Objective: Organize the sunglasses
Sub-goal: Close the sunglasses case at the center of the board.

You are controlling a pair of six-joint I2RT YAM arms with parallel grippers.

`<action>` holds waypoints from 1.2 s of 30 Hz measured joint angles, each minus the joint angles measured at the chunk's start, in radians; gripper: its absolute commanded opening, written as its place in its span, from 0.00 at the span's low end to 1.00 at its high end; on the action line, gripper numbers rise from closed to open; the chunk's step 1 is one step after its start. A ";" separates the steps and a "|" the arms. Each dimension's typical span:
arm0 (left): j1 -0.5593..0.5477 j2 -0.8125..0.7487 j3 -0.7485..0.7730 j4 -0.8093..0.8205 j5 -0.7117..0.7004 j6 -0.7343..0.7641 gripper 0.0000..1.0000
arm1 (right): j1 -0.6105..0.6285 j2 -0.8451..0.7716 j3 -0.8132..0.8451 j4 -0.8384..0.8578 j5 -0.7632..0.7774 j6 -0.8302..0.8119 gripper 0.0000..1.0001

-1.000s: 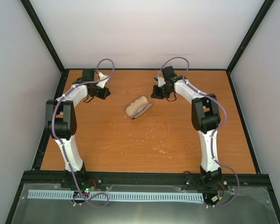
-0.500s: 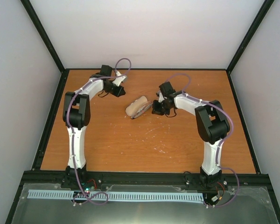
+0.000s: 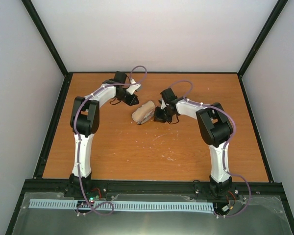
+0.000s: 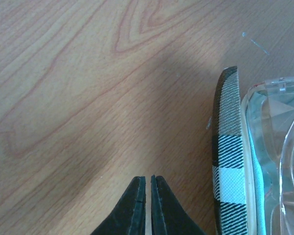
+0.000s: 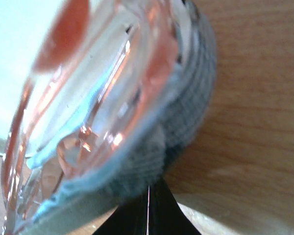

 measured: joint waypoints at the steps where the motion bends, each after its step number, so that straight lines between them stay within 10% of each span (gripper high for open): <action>1: 0.000 0.001 0.000 0.000 0.000 0.000 0.08 | 0.000 0.008 0.011 0.000 -0.001 0.003 0.03; 36: -0.185 -0.006 -0.026 0.046 -0.180 -0.059 0.06 | 0.016 0.118 0.256 -0.150 0.002 -0.002 0.03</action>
